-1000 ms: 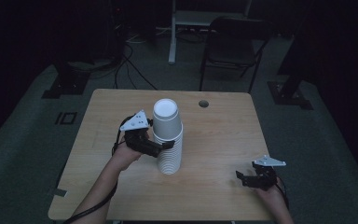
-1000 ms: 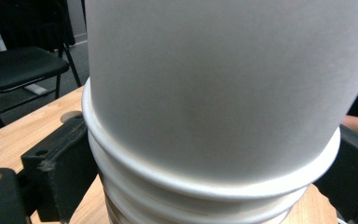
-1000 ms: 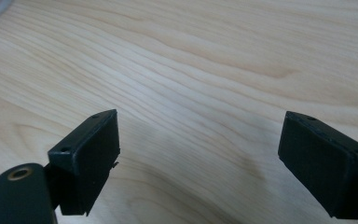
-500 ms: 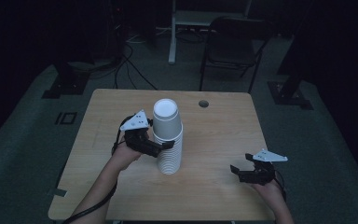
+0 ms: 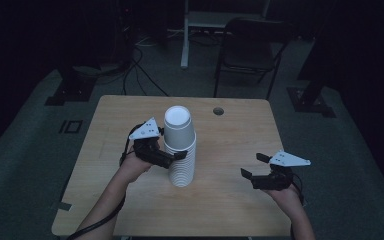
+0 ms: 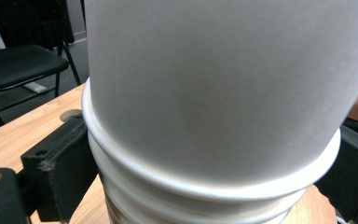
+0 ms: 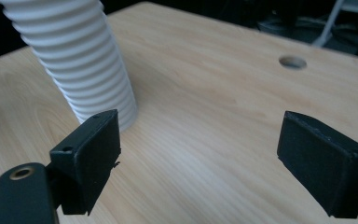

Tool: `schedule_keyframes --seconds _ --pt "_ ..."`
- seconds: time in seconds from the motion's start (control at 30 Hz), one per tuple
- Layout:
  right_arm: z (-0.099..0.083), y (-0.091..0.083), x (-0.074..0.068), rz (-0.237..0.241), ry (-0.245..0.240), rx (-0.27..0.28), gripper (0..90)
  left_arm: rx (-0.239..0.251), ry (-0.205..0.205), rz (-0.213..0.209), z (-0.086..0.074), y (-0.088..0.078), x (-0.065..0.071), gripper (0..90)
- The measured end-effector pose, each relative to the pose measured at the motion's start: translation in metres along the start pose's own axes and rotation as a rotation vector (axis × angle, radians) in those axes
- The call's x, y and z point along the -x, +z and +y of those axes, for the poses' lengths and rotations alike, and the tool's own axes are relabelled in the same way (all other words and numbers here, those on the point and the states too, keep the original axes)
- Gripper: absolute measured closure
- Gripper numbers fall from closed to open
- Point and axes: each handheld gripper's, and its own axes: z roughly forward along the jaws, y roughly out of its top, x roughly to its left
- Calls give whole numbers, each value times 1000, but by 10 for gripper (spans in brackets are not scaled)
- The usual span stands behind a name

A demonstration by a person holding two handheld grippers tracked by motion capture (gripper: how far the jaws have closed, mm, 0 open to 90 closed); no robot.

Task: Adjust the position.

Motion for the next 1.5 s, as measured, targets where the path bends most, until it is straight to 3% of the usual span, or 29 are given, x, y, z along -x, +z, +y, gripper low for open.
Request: schedule_keyframes --seconds 0.2,0.47,0.8,0.93,1.23,1.5 --pt "17 1 -9 58 -29 35 127 2 0 -1 0 0 0 53" --pt "37 3 -18 95 -63 82 127 3 -1 0 0 0 0 53" --pt "68 12 -32 199 -107 134 135 0 -1 0 0 0 0 53" --pt "82 19 -38 243 -132 142 135 6 -2 1 -1 0 0 53" --pt "113 32 -58 294 -198 150 135 5 -1 1 -1 0 0 53" --pt "136 43 -70 340 -223 175 135 3 -1 3 -1 0 1 53"
